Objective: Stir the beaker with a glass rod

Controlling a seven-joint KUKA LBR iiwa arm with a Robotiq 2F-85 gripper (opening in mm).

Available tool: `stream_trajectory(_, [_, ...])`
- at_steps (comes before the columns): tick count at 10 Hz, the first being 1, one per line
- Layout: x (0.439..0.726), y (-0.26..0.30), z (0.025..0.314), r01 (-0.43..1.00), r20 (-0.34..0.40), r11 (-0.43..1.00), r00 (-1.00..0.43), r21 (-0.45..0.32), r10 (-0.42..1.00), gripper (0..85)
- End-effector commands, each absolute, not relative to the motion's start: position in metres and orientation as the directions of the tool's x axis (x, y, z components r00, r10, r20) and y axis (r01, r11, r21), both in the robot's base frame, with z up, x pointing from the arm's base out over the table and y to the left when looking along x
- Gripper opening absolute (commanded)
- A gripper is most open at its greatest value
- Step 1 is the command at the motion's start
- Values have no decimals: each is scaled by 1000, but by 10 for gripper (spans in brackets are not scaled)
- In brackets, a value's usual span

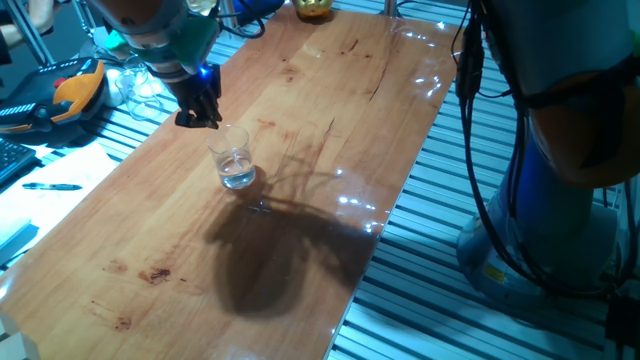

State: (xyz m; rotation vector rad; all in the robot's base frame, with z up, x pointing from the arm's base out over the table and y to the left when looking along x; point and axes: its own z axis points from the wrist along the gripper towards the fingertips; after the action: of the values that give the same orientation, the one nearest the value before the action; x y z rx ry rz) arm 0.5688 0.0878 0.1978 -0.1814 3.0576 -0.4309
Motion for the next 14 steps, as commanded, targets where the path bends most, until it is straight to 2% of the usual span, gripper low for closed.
stream_trajectory(1, [569, 87, 197, -108, -34, 954, -992, -279, -123, 0])
stream_trajectory(14, [568, 96, 194, -94, -53, 941, -992, -326, -118, 0])
